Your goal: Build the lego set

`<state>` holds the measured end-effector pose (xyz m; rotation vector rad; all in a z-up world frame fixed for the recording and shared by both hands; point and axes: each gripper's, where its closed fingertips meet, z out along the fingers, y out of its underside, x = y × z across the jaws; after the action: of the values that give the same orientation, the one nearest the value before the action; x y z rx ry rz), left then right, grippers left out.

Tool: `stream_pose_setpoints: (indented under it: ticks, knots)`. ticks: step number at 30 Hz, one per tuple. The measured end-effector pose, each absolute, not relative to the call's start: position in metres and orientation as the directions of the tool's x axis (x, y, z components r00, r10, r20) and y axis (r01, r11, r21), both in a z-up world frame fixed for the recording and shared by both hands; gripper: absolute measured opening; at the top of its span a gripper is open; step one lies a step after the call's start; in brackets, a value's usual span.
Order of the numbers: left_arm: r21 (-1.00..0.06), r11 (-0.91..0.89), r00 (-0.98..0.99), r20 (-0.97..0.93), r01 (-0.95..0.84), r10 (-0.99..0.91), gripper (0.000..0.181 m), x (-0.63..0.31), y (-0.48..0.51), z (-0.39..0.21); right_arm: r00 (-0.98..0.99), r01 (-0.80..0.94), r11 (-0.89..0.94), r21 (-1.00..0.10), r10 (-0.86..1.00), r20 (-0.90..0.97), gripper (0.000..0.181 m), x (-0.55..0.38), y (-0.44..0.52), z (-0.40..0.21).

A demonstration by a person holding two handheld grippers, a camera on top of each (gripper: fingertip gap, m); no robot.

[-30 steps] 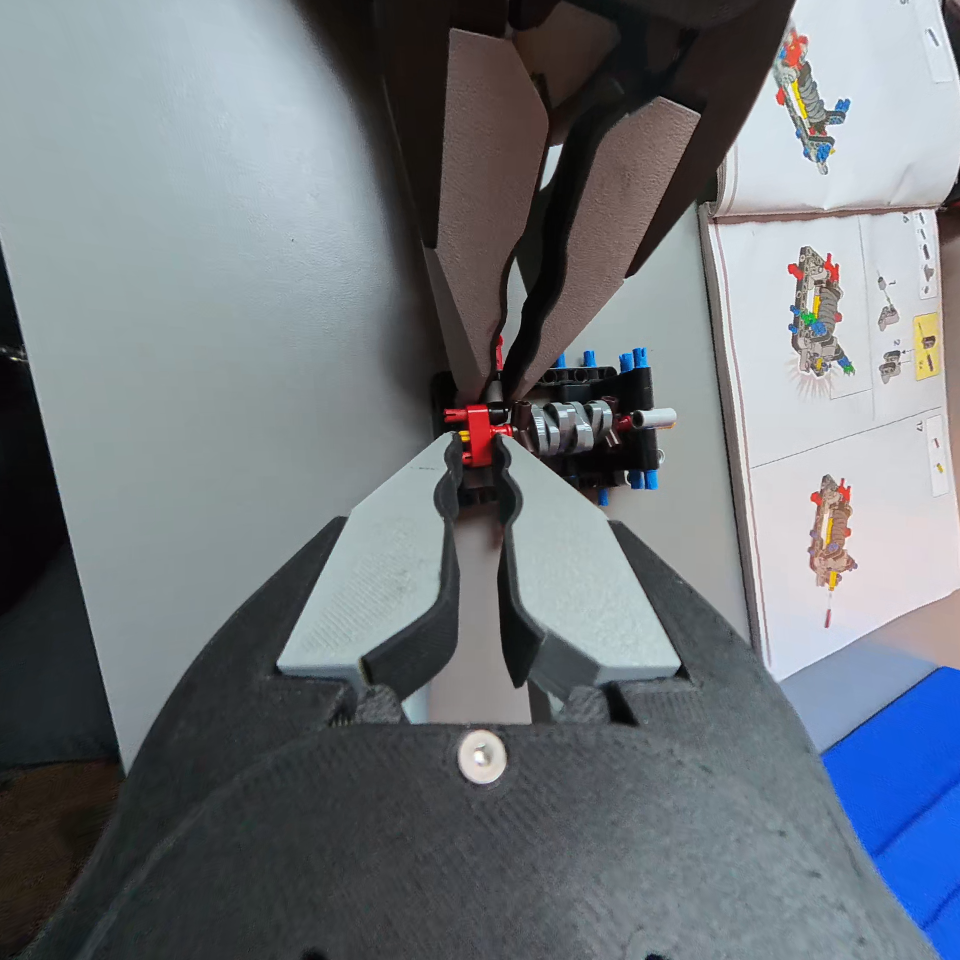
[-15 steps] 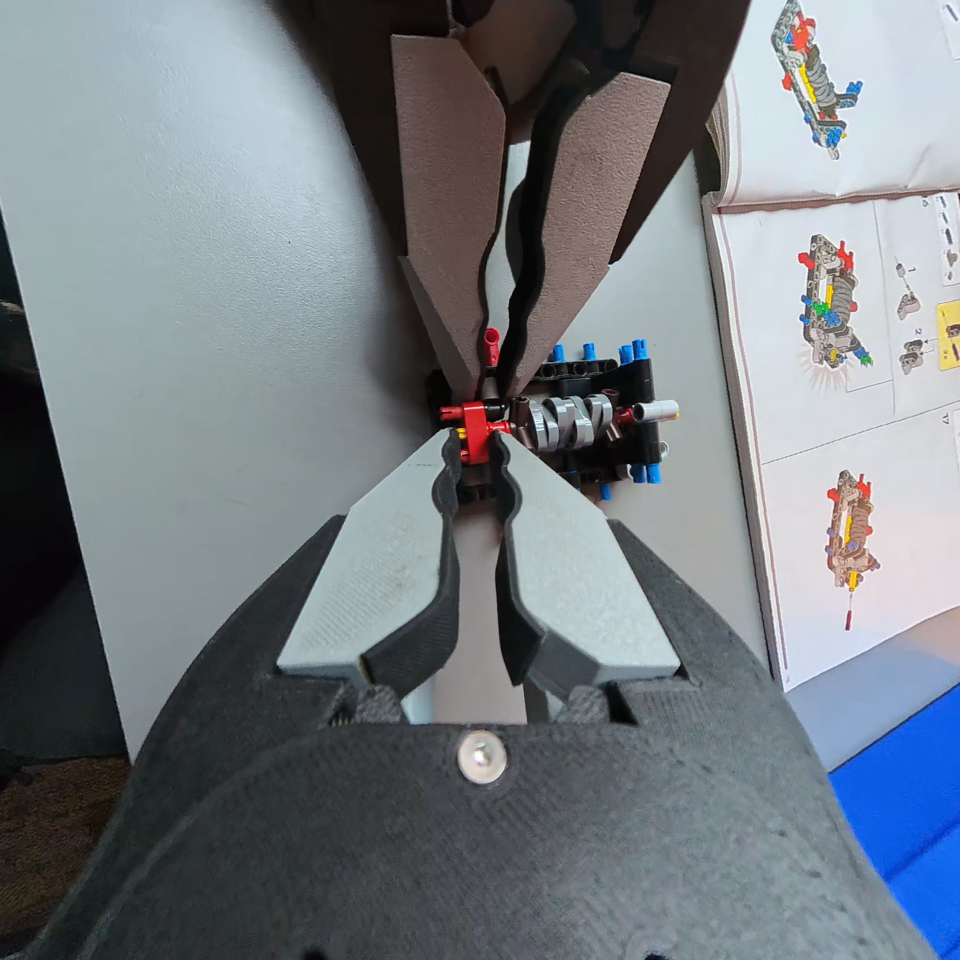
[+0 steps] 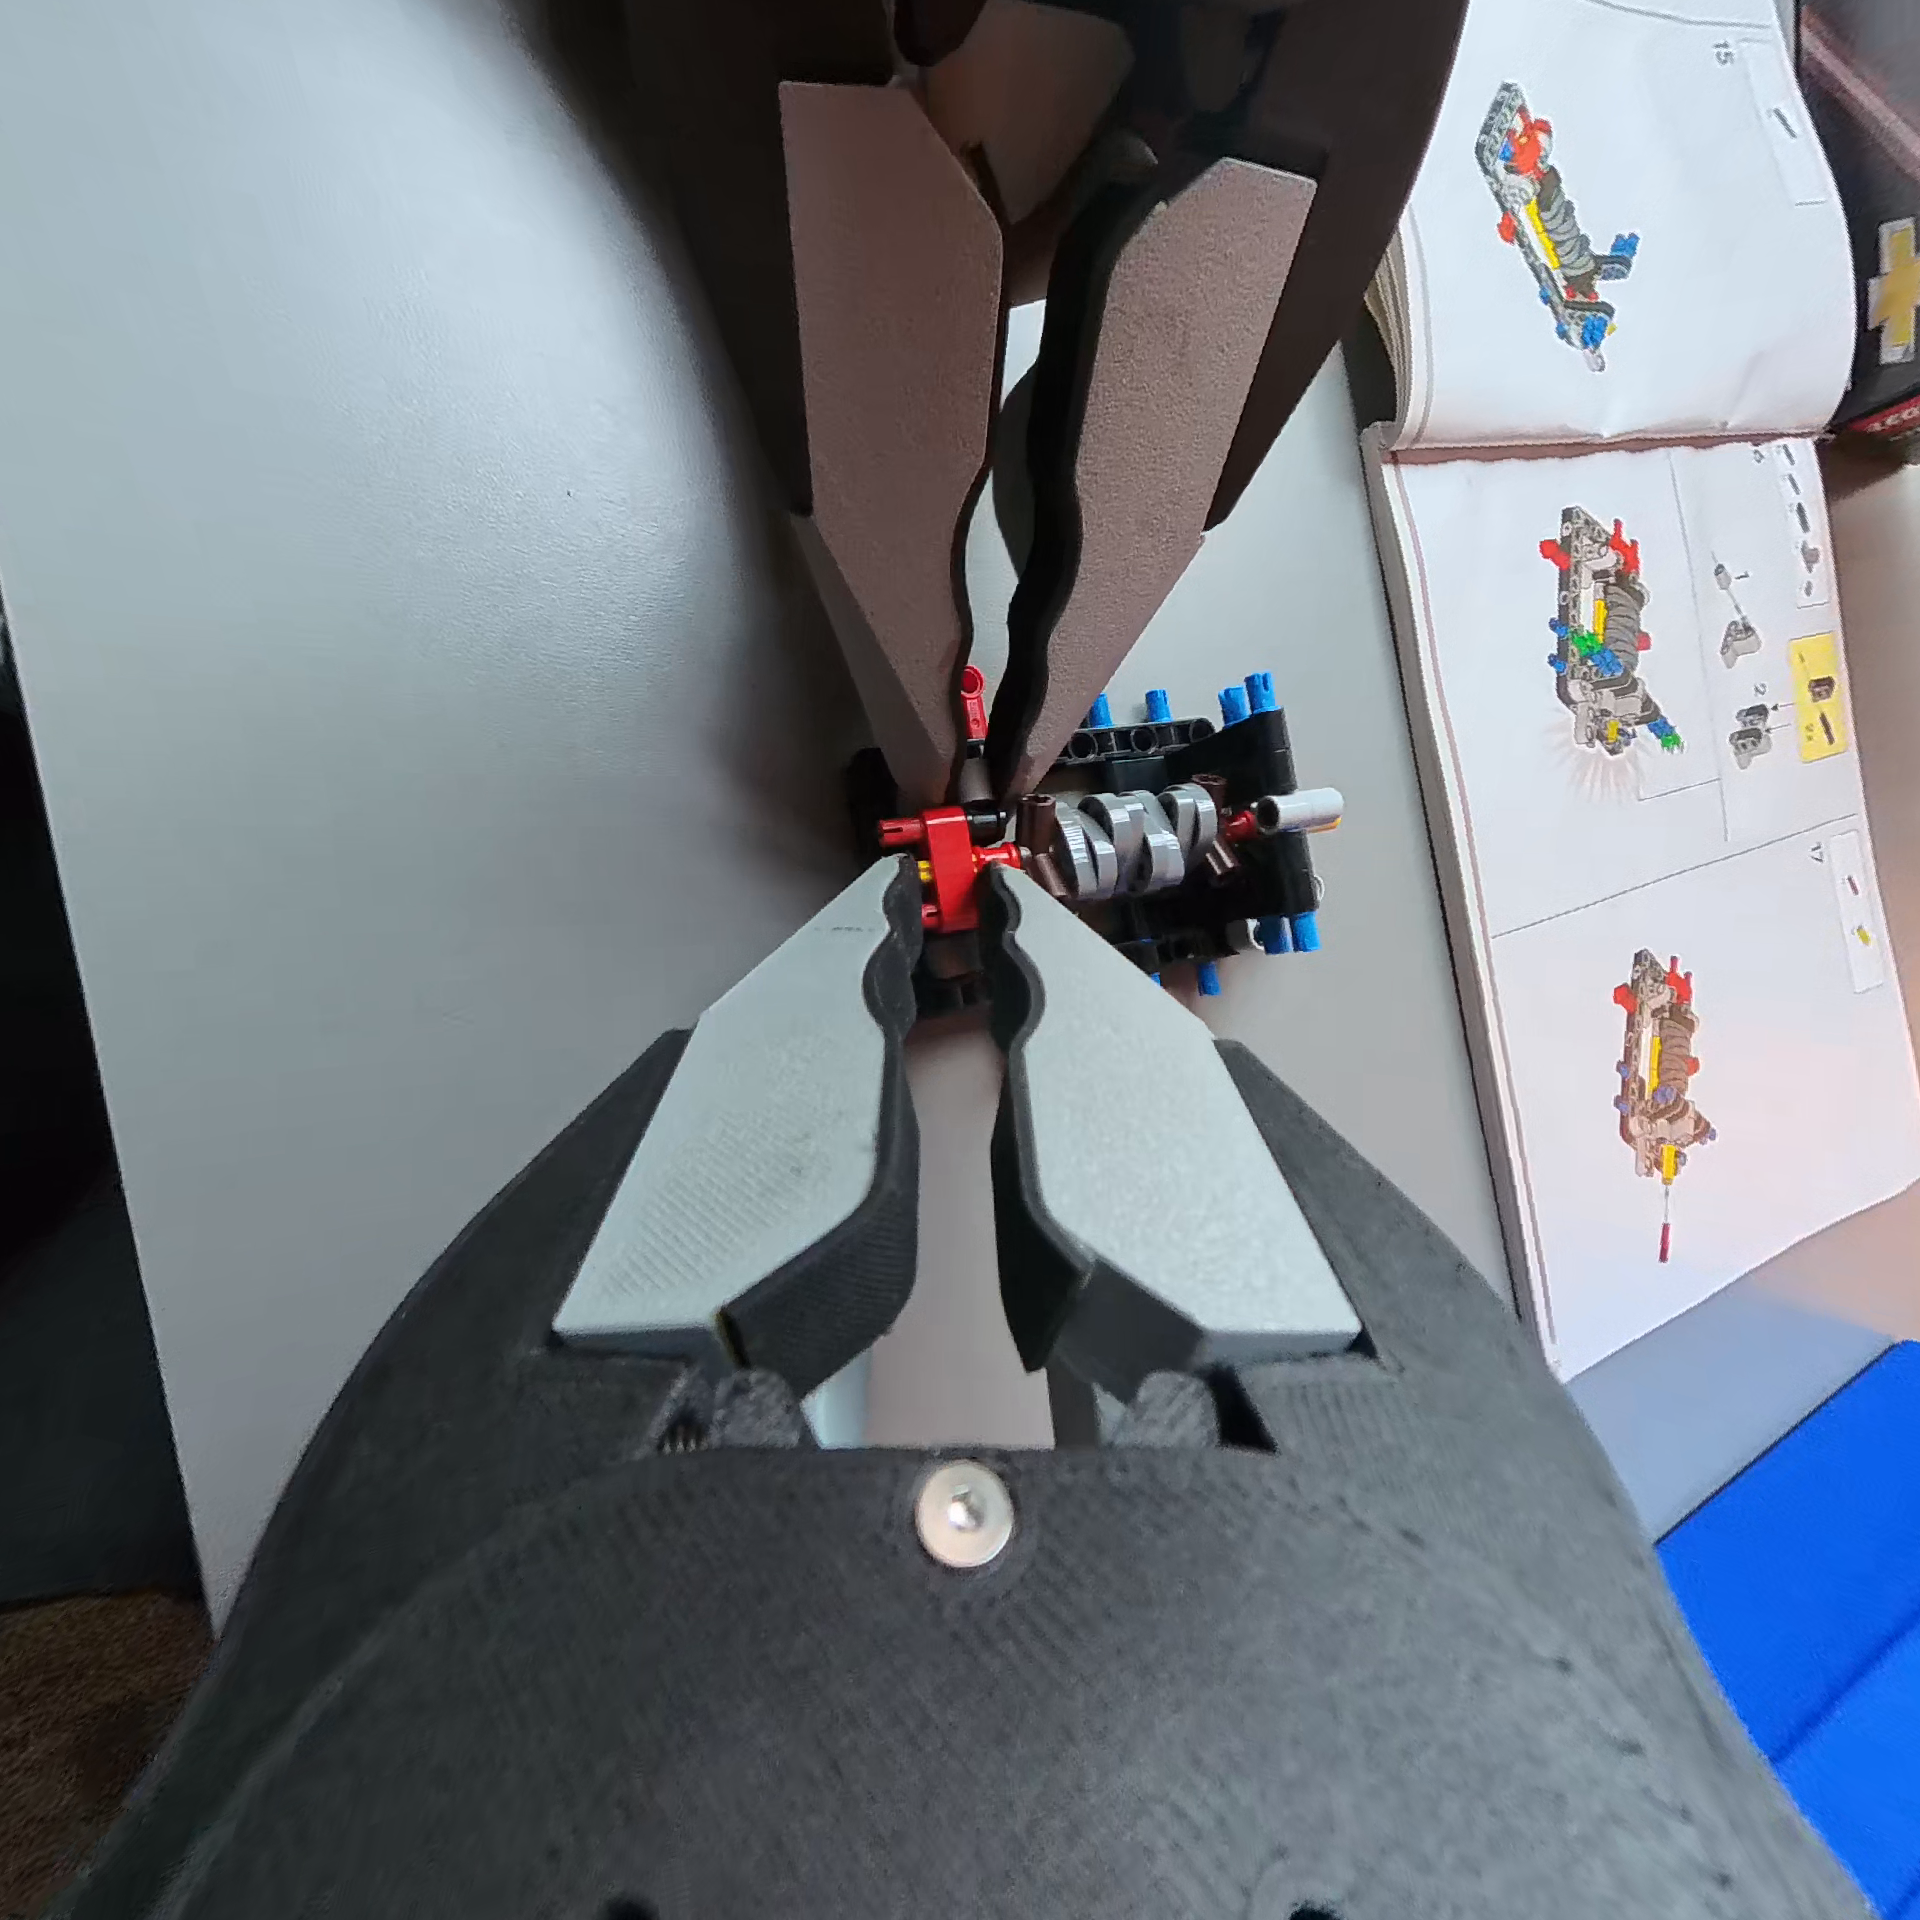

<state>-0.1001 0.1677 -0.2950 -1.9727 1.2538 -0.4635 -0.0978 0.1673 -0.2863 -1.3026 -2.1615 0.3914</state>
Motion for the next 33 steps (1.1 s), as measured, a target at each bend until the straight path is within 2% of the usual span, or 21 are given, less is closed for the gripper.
stream_pose_setpoints:
  ticks: [11, 18, 23, 28, 31, 33]
  knots:
    - [-0.751, -0.266, 0.476, -0.073, -0.605, -0.876, 0.004, -0.1006, 0.1692, -0.2946, -0.287, 0.673, 0.438, -0.596, 0.898, 0.334, 0.009, -0.0996, 0.1689, -0.2859]
    - [-0.75, -0.267, 0.482, -0.078, -0.605, -0.873, 0.004, -0.0988, 0.1686, -0.2948, -0.29, 0.682, 0.488, -0.545, 0.864, 0.412, 0.009, -0.098, 0.1686, -0.2861]
    - [-0.751, -0.271, 0.492, -0.082, -0.602, -0.866, 0.005, -0.101, 0.1703, -0.2947, -0.261, 0.679, 0.456, -0.575, 0.882, 0.392, 0.009, -0.0996, 0.1699, -0.2859]
    - [-0.766, -0.307, 0.495, -0.017, -0.565, -0.869, 0.006, -0.1003, 0.1711, -0.2944, -0.218, 0.728, 0.224, -0.648, 0.972, 0.091, 0.006, -0.1002, 0.1693, -0.2829]
    - [-0.769, -0.307, 0.498, -0.017, -0.561, -0.867, 0.005, -0.1003, 0.1704, -0.2937, -0.279, 0.732, 0.347, -0.586, 0.938, 0.207, 0.004, -0.0963, 0.1703, -0.2822]
    - [-0.771, -0.307, 0.505, -0.022, -0.558, -0.863, 0.005, -0.1009, 0.1719, -0.2931, -0.299, 0.737, 0.437, -0.516, 0.895, 0.331, 0.01, -0.095, 0.1765, -0.2818]
